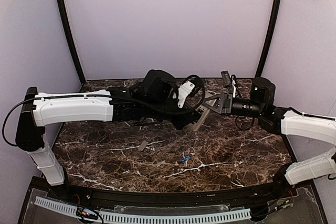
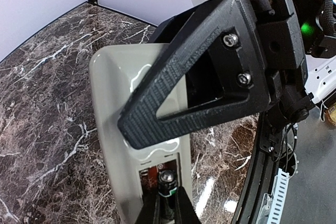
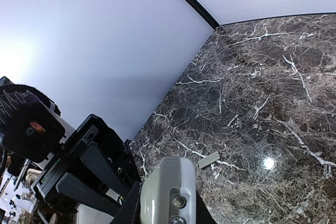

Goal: Load the batteries into the remote control
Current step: Load the battery into the battery compartment.

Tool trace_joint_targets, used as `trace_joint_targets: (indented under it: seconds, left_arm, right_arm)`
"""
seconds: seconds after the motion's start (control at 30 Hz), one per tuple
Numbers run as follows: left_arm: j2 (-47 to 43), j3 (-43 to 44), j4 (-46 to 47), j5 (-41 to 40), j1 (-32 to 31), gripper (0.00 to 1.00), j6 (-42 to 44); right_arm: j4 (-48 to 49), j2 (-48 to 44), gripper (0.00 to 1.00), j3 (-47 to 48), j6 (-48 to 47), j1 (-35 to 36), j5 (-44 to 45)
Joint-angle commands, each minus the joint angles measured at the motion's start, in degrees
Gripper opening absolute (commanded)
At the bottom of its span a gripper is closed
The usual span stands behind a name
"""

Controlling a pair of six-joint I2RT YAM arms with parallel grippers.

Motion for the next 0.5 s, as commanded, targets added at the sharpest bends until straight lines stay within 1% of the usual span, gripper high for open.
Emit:
trace_joint_targets:
  seconds: [0.0, 0.1, 0.47]
  left_arm:
    - [2.47, -0.09, -9.02, 4.83, -0.35, 0.00, -0.68]
    - [2.91, 0.29, -9.32, 6.92, -0.33, 0.00, -0.98]
    - [6.12, 3.68, -15.34, 7.70, -0.33, 0.00, -2.05]
  right_arm:
    - [9.58, -2.98, 0.00, 0.21, 0.89, -0.48, -1.77]
    - [10.44, -3.44, 0.00, -0.05, 0.78, -0.49, -2.30]
    - [10.31, -5.44, 0.00, -0.46, -0.74, -0.47, -1.11]
